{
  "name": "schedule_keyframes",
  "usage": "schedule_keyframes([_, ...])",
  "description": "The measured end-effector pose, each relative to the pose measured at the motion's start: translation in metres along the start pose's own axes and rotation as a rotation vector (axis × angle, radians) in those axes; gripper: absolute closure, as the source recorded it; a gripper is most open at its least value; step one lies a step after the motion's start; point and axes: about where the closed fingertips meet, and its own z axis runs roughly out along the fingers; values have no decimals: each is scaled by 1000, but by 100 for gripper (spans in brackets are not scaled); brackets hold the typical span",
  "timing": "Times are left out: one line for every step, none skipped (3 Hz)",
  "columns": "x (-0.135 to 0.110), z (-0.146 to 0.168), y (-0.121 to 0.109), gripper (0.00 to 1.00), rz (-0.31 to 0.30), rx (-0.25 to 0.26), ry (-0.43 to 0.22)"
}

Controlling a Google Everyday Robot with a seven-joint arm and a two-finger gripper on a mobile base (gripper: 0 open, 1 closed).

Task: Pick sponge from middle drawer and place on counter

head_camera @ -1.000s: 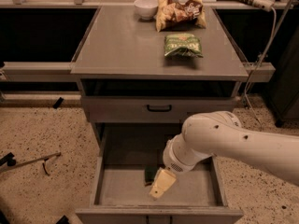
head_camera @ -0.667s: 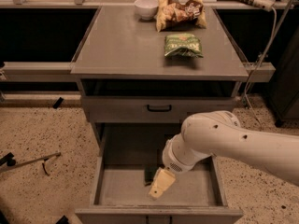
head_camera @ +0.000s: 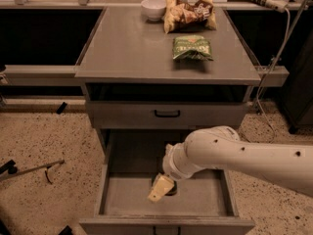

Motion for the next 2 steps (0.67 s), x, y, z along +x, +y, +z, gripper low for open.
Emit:
schedule_keyframes([-10, 45, -25, 0, 6, 29, -67])
schedule_keyframes([-5, 86, -46, 0, 33, 20, -90])
